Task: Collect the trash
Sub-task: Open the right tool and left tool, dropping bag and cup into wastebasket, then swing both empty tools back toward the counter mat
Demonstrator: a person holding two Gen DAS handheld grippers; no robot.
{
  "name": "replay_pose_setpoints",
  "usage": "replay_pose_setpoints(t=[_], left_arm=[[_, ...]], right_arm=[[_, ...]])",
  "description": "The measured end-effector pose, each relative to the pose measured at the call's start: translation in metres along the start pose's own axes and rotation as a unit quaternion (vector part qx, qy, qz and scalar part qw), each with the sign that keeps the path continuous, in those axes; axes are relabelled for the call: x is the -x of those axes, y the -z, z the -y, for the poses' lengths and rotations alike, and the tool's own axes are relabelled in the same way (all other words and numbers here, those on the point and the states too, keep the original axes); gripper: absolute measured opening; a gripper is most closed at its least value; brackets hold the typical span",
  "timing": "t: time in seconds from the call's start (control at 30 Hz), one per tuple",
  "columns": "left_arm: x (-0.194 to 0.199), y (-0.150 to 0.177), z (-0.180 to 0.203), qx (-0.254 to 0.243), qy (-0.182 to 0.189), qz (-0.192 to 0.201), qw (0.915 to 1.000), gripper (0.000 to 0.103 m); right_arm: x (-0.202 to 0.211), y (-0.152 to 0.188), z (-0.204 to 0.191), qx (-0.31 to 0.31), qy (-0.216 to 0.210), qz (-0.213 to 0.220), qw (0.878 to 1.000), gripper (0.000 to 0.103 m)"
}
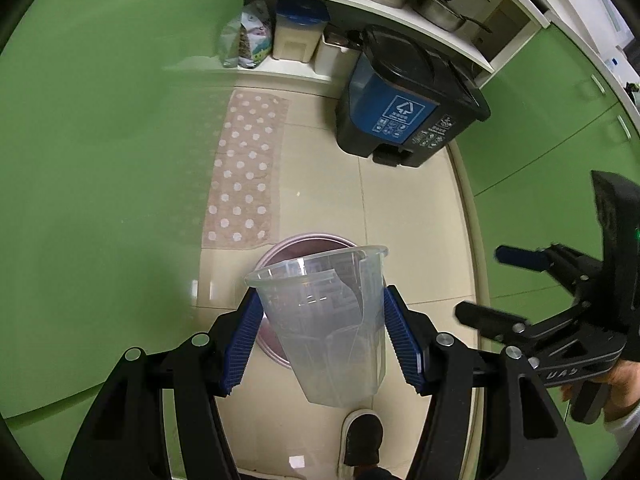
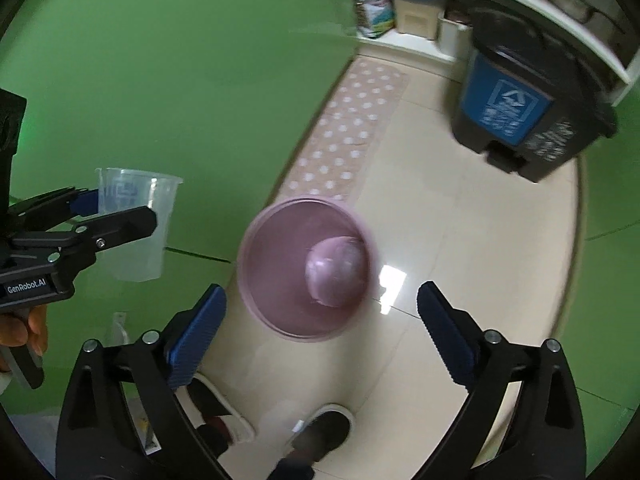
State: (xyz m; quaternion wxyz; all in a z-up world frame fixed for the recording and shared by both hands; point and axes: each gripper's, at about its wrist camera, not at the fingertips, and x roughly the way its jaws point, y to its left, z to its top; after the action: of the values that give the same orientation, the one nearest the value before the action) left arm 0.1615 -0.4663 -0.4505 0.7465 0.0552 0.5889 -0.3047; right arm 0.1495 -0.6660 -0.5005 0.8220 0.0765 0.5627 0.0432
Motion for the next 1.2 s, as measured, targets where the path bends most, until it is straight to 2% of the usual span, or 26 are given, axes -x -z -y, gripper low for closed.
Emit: replay_pose_setpoints(t=[0.2,0.23,0.27,0.3,0.6,0.83,1.0,1.2], left_arm=[[-0.007,-0.003,0.012,-0.012,0.016,-0.008,0.9998,0.061],[-0.008,-0.004,0.014,-0.013,0.017,-0.008,0.9997,0.068],[-0.009,-0.004,0.015,-0.015,0.016,-0.005,0.9998,0.092],[-0.007,-0.005,0.016,-0.016,0.015,0.005,0.9997,0.097],[-0.013,-0.003,0.016,-0.011,0.0,-0.01,0.9999,0.096],[0.013,0.001,0.02,-0.012,-0.013,-0.007,0.9998,0.096],[0.064,0.001,0.033,-0.008,-0.013,0.009,0.9998,0.096],[0.144,0.008,0.051,0.001,-0.014,0.031,0.9994,0.096]], right_arm=[[0.019,0.005,0.021,-0.018,0.024,0.0,1.0,0.095],[0.022,0.006,0.024,-0.02,0.027,0.001,0.999,0.095],[0.025,0.006,0.027,-0.022,0.028,0.002,0.999,0.095],[0.027,0.007,0.029,-0.023,0.028,0.003,0.999,0.095],[0.035,0.012,0.031,-0.025,0.032,0.006,0.999,0.095],[0.053,0.013,0.022,-0.023,0.031,0.009,0.999,0.095],[0.095,0.013,0.006,-0.019,0.033,0.016,0.999,0.095],[0.175,0.017,-0.022,-0.015,0.034,0.031,0.999,0.096]])
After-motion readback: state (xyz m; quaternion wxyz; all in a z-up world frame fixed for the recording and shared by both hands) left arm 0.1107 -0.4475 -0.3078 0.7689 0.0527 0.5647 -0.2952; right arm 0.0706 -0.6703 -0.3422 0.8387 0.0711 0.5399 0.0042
